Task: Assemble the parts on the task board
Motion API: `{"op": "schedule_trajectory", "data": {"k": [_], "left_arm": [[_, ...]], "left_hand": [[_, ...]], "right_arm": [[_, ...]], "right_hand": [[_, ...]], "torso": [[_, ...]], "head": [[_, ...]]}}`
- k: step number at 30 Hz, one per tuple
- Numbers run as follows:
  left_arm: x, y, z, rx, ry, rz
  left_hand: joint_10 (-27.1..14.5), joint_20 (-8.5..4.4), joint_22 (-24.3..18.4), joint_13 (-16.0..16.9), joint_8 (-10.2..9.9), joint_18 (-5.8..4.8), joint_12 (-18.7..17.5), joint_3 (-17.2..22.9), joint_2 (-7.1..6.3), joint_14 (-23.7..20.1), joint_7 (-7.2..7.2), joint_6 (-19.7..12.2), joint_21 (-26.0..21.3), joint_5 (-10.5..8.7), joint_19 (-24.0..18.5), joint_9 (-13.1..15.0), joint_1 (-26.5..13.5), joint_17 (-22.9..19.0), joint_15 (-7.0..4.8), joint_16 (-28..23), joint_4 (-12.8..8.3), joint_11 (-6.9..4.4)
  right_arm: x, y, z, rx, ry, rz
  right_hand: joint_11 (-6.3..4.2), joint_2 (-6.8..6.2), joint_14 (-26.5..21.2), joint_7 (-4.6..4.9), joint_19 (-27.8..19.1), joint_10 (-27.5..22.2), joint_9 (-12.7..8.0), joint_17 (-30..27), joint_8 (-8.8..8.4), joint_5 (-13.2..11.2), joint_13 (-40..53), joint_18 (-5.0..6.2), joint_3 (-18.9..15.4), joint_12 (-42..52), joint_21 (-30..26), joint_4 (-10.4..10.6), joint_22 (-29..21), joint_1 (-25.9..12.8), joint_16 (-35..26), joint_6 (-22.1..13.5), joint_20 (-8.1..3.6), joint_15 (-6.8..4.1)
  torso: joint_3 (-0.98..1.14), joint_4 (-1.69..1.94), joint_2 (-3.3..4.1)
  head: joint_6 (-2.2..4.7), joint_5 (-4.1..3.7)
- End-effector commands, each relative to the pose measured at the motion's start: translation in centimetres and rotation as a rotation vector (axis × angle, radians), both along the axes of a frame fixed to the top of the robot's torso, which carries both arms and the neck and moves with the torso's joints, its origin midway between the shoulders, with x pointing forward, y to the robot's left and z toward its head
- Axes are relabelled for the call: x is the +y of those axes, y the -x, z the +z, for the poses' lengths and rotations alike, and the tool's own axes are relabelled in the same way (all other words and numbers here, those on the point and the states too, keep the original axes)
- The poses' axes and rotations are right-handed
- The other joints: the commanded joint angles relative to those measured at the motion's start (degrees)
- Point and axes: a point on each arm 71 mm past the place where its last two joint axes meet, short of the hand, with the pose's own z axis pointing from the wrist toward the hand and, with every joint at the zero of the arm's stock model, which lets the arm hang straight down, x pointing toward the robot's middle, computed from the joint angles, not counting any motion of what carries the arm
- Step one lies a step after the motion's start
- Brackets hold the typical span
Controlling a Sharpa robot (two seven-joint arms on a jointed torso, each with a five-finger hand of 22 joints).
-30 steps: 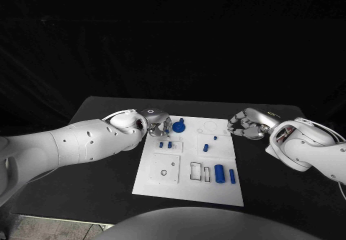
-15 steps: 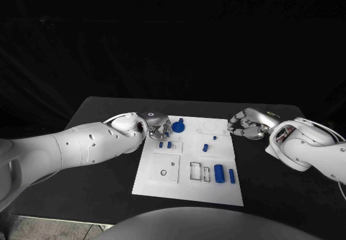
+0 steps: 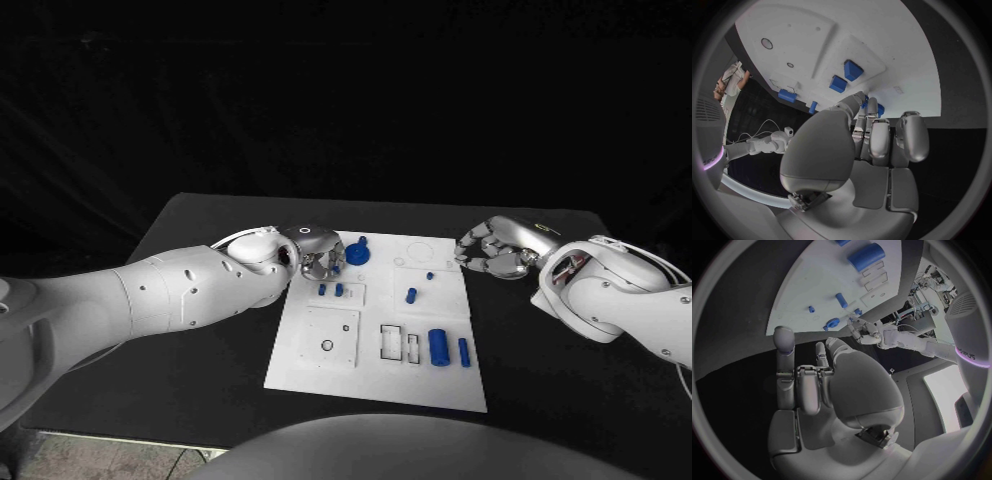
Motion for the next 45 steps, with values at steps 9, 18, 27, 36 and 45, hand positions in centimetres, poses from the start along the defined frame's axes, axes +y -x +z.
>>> {"op": "schedule_trajectory", "data": {"k": [9, 18, 27, 36, 45], "left_arm": [[-0.35, 0.07, -0.47, 0.027, -0.015, -0.009], [-0.19, 0.08, -0.73, 0.047, -0.037, -0.001], [-0.04, 0.15, -0.80, 0.055, -0.044, 0.001], [0.05, 0.13, -0.86, 0.057, -0.048, 0.007], [0.53, -0.04, -0.97, 0.042, -0.056, 0.024]], "left_hand": [[-0.20, -0.07, 10.68, -0.10, 0.16, -0.29, -0.20, 0.00, 0.24, -0.55, -0.10, -0.33, -0.21, -0.32, -0.47, 0.02, -0.40, -0.44, 0.00, -0.25, -0.21, -0.08], [-0.53, -0.07, 10.59, -0.22, -0.12, -0.22, -0.49, -0.03, 0.11, -0.88, -0.19, -0.61, -0.50, -0.45, -0.73, -0.13, -0.41, -0.87, -0.08, -0.44, -0.30, -0.09], [-0.75, -0.08, 10.52, -0.29, -0.22, -0.16, -0.66, -0.05, 0.07, -1.12, -0.27, -0.66, -0.71, -0.49, -0.92, -0.20, -0.44, -1.21, -0.13, -0.58, -0.33, -0.10], [-1.74, -0.15, 10.33, -0.63, -2.39, -0.01, -1.50, 0.04, -0.26, -1.78, -0.79, -4.24, -1.35, -1.13, -1.50, -1.39, -0.84, -2.03, -0.34, -0.95, -0.25, -0.17], [-4.28, 0.04, 10.22, -0.77, -2.60, 0.05, -2.56, 0.19, -1.82, -2.30, -3.47, -15.14, -1.86, -3.71, -1.88, -5.75, -2.10, -2.65, 0.01, -1.06, 0.65, 0.73]], "right_arm": [[0.00, 0.03, -0.06, 0.008, 0.002, 0.002], [-0.01, 0.03, -0.08, 0.010, 0.002, 0.001], [0.03, 0.02, -0.10, 0.012, 0.002, 0.001], [0.07, 0.03, -0.12, 0.014, 0.003, 0.001], [0.06, 0.02, -0.15, 0.014, 0.002, 0.002]], "right_hand": [[0.23, -0.21, 4.12, 0.03, -0.44, 2.80, 0.12, 7.79, -0.15, 0.26, 11.77, 0.98, 0.31, -0.39, -0.41, -0.05, -0.10, 0.51, -0.38, 0.47, -0.18, 0.34], [0.23, -0.20, 4.09, 0.03, -0.49, 2.73, 0.12, 7.70, -0.15, 0.27, 11.70, 1.02, 0.34, -0.48, -0.63, -0.07, -0.19, 0.51, -0.46, 0.48, -0.18, 0.35], [0.23, -0.20, 4.09, 0.03, -0.49, 2.73, 0.12, 7.70, -0.15, 0.27, 11.70, 1.02, 0.34, -0.48, -0.63, -0.07, -0.19, 0.51, -0.46, 0.48, -0.18, 0.35], [0.23, -0.20, 4.08, 0.03, -0.52, 2.70, 0.13, 7.65, -0.15, 0.27, 11.66, 1.03, 0.37, -0.52, -0.71, -0.09, -0.22, 0.52, -0.50, 0.47, -0.18, 0.35], [0.24, -0.28, 4.05, 0.04, -0.57, 2.61, 0.13, 7.55, -0.18, 0.25, 11.57, 1.05, 0.41, -0.63, -0.89, -0.15, -0.27, 0.53, -0.58, 0.42, -0.18, 0.35]], "torso": [[0.02, -0.01, -0.01], [0.01, 0.05, 0.01], [-0.02, 0.06, 0.00], [0.00, 0.00, 0.00], [0.02, -0.02, 0.00]], "head": [[0.01, -0.14], [0.01, -0.14], [0.01, -0.10], [0.01, 0.09], [0.01, 0.17]]}}
